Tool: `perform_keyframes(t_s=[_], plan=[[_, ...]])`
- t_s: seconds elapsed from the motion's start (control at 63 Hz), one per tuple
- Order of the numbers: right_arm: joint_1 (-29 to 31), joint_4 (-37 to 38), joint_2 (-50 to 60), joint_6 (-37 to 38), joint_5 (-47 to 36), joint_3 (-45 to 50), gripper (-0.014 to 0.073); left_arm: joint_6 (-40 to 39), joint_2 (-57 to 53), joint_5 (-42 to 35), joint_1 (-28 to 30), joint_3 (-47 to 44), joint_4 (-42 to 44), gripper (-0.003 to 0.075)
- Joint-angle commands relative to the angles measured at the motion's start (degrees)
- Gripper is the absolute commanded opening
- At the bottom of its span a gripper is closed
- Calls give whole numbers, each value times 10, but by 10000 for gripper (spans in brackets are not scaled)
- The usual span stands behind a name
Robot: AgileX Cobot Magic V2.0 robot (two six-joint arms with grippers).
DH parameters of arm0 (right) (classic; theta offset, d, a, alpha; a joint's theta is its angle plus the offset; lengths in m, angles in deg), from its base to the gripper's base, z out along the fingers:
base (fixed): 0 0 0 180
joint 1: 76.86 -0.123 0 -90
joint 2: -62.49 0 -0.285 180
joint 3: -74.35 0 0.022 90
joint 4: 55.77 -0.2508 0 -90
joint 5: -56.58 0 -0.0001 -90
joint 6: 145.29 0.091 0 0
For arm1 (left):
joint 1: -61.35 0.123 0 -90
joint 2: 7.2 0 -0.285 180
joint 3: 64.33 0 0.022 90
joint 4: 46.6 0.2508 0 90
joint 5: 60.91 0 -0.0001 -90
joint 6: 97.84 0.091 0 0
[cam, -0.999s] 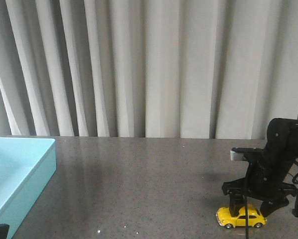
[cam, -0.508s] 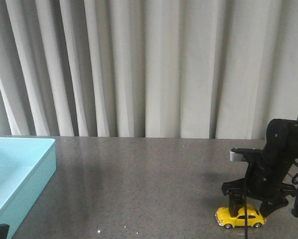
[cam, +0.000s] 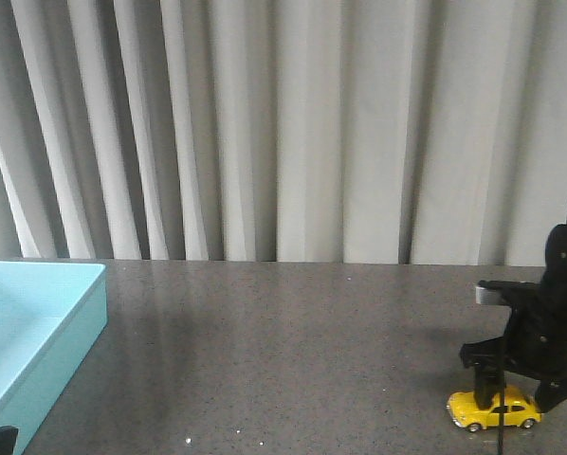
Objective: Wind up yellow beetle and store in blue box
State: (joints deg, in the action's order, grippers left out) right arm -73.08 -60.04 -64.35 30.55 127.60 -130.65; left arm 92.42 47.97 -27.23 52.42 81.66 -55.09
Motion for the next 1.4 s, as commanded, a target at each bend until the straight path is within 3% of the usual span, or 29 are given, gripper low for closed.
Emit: perform_keyframes(t_s=[0.0, 0.333, 0.714, 1.174, 1.38], plan=[[44, 10, 27, -31, 3, -13, 561, -2, -2, -41, -4, 17, -8, 556], [167, 6, 25, -78, -41, -13, 561, -2, -2, -41, -4, 17, -8, 556], [246, 9, -20, -94, -70, -13, 561, -2, -2, -41, -4, 17, -8, 556], [253, 9, -3, -103, -102, -29, 561, -2, -2, -41, -4, 17, -8, 556], [245, -56, 64, -129, -84, -37, 561, -2, -2, -41, -4, 17, -8, 556]])
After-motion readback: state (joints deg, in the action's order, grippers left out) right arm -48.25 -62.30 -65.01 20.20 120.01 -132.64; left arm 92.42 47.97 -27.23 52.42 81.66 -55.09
